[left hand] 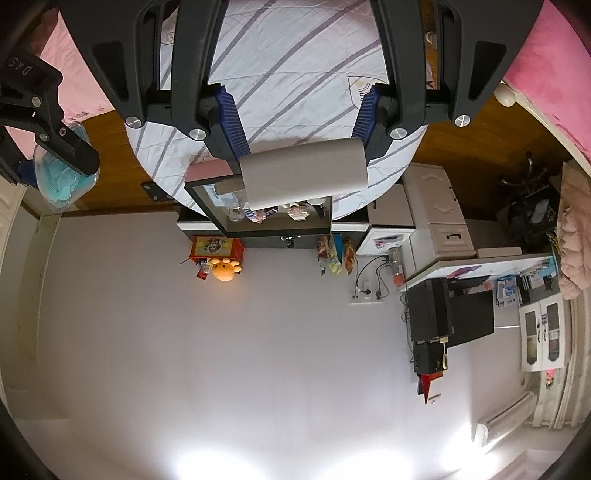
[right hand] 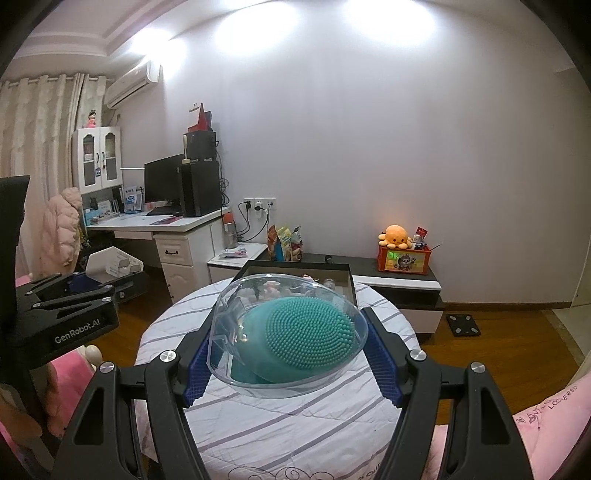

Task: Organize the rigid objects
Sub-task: 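Carry the brush case and charger into the pink box and open both tools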

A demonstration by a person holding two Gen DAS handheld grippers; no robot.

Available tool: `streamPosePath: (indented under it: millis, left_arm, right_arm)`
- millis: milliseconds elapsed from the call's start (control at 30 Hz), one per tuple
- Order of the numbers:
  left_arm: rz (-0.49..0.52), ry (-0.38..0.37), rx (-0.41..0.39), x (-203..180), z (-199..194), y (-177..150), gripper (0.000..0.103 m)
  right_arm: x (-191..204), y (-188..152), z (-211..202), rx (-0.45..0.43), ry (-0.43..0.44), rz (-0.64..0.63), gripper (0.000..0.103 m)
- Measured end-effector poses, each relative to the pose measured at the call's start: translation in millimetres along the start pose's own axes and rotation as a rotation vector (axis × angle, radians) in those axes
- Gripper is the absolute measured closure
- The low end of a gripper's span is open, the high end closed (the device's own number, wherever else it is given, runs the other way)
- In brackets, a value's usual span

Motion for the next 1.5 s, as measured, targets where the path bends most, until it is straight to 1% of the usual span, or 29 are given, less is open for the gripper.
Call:
streamPosePath:
  millis: [133,333,500,667,733,833,967,1133,1233,1367,1500]
  left_arm:
    - [0.003,0.0,0.003,0.4,0.0,-0.7,0.05]
    - [-0.002,0.0,0.018,2.0,10.4,4.4,0.05]
    - [0.0,0.002,0.038,2.5,31.6,15.4,0.05]
    - [0.01,-0.024,0.07,1.6,60.1,28.6,0.05]
    - [0.018,-0.012,0.084,2.2,74.6,33.8,0.049]
    - [0.025,0.009,0.128,3.9,104.7,40.4,0.049]
    - [0.028,-0.019,0.185,5.1,143.7,42.9,0.05]
    - [0.036,-0.008,0.227,8.8,188.7,51.4,0.05]
    - [0.036,-0.009,0.259,11.1,213.0,54.9,0.05]
    - [0.038,0.007,0.285,15.5,236.2,58.2,0.05]
    - [0.041,0.014,0.309,18.7,255.2,59.1,0.05]
  right_arm:
    - [-0.3,-1.1,-1.0,0.001,-0.001,0.0,0.03]
    - [2.1,-1.1,2.0,0.004,-0.009,-0.001,0.03]
    - [-0.2,5.8,14.3,0.011,-0.014,-0.001,0.03]
    - [-7.1,17.5,35.7,0.012,-0.021,0.007,0.03]
    - [-10.0,22.8,49.4,0.021,-0.032,0.008,0.03]
    - [-16.3,29.2,76.1,0.055,-0.043,0.019,0.03]
    - [-25.6,34.5,117.3,0.114,-0.042,0.037,0.03]
    - [-34.4,38.3,172.8,0.185,-0.034,0.038,0.03]
    - [-35.0,41.4,197.4,0.208,-0.026,0.028,0.03]
    - [-35.9,44.7,228.8,0.237,-0.016,0.016,0.03]
    - [-37.6,44.2,249.7,0.256,-0.006,0.009,0.03]
Point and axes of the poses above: each gripper's, at about its wrist camera, not at the fingertips, and z roughly the way its jaws point, x to its left, y to its top, the point moved 8 cm from there along z, roughly the way its jaws point, and after that the axes turned 6 degrees about x, right-handed, at the moved point
